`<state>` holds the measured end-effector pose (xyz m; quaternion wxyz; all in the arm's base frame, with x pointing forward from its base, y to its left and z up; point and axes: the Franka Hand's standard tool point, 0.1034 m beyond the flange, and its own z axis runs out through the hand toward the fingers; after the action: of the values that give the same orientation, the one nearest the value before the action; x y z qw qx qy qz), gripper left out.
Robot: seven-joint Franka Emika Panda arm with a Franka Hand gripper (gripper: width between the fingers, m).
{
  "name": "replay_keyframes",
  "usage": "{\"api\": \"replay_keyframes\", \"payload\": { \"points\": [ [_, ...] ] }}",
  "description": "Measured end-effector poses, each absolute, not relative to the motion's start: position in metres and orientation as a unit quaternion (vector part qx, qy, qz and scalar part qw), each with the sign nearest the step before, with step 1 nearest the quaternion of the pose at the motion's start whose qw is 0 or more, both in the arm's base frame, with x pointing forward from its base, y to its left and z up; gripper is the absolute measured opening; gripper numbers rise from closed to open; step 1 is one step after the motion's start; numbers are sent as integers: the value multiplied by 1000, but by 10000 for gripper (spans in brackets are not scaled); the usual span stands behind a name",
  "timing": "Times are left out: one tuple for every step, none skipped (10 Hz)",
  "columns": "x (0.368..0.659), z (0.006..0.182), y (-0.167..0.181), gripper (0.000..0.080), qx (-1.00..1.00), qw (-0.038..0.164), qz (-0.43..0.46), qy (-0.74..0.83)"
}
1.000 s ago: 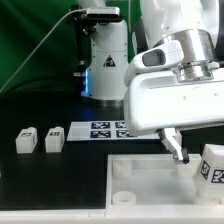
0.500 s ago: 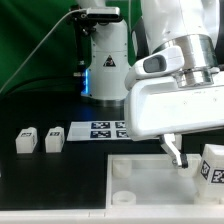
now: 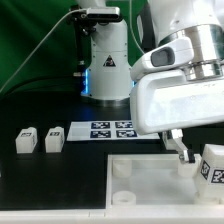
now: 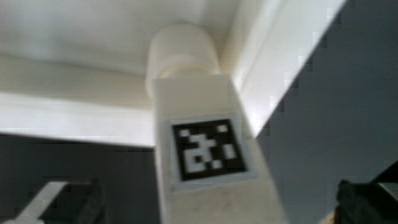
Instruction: Assemble one leg
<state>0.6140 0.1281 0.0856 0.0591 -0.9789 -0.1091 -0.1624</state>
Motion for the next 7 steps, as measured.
{"api": "replay_keyframes", "payload": {
  "points": [
    [619,90,128,649,-986,65,-110,-108],
    [623,91,126,649,-989,68,-77,-108],
    [619,88,125,649,-991,68,-21,-114],
    [621,88,118,649,-990,74,16,-117],
    [621,87,110,649,-990,78,28,-112],
    [622,87,111,649,-991,76,21,-112],
    [622,86,112,649,-990,76,21,-113]
  ]
}}
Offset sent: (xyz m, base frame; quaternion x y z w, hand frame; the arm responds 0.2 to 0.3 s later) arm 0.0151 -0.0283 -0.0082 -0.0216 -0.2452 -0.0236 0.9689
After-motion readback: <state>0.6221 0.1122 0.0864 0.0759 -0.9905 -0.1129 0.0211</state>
